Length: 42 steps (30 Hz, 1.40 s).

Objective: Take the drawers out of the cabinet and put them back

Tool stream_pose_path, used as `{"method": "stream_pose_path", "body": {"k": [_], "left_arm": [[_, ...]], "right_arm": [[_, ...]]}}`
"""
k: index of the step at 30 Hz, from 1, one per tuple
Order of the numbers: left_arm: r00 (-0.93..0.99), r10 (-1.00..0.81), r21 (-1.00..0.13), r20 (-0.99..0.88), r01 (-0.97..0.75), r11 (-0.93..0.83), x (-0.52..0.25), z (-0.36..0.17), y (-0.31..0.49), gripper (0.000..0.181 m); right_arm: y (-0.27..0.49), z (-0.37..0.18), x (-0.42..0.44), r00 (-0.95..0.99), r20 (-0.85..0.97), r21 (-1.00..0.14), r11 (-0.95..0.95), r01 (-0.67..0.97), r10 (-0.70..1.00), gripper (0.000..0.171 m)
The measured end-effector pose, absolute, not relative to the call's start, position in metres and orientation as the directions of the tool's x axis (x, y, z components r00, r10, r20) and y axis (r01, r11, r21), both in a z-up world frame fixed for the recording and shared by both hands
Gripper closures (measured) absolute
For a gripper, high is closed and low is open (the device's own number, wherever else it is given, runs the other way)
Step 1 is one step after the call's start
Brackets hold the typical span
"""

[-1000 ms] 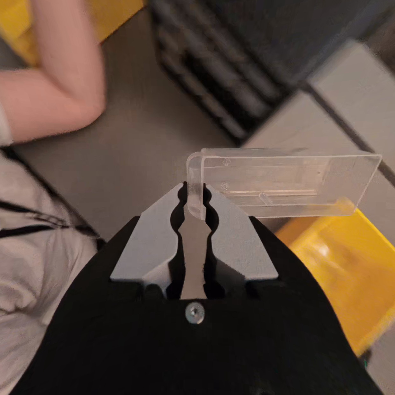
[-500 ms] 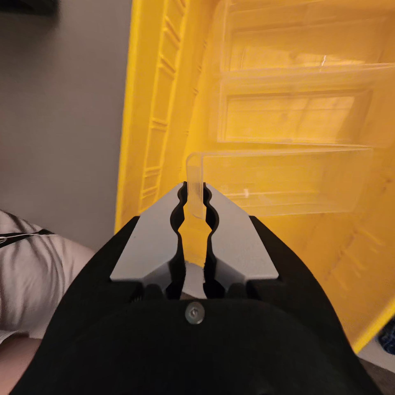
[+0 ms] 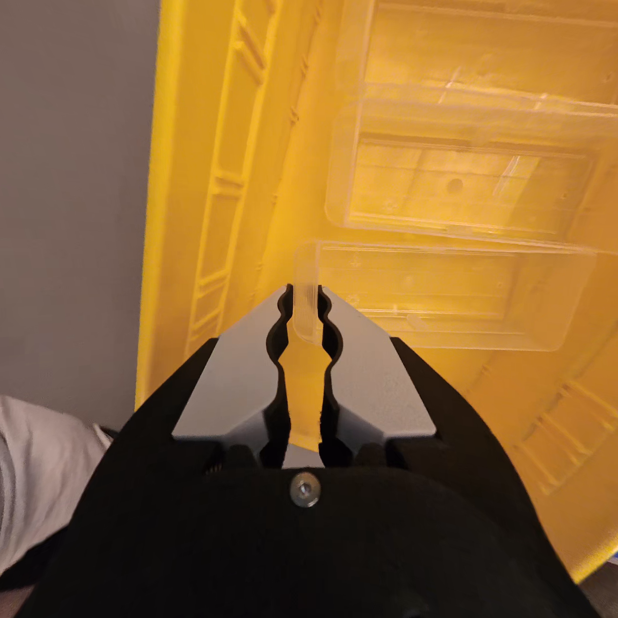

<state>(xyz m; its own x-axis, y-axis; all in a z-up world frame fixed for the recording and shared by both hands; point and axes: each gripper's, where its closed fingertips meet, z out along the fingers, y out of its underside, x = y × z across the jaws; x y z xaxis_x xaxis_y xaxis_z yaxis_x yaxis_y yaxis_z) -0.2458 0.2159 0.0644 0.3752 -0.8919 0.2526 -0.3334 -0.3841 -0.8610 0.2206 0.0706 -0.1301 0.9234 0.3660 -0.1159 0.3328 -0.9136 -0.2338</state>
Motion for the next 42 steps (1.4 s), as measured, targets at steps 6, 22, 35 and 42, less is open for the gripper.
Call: {"method": "stream_pose_path", "body": {"k": [6,22,35,42], "left_arm": [[0.378,-0.891,-0.861,0.251,-0.334,-0.384,-0.246,0.064,0.216,0.181],[0.372,-0.891,-0.861,0.26,-0.327,-0.388,-0.246,0.065,0.216,0.181],[0.369,-0.892,-0.862,0.261,-0.326,-0.388,-0.246,0.065,0.215,0.181],[0.36,-0.896,-0.865,0.259,-0.327,-0.381,-0.245,0.065,0.215,0.181]], "right_arm": [[0.088,-0.147,0.221,0.938,-0.007,-0.223,-0.915,0.336,0.346,0.159],[0.108,-0.031,0.226,0.967,0.048,-0.582,-0.78,0.23,0.249,0.141],[0.109,-0.004,-0.172,0.248,0.914,-0.374,0.434,0.82,0.32,0.145],[0.15,-0.049,-0.255,0.058,0.998,-0.057,0.518,0.853,0.014,0.148]]}}
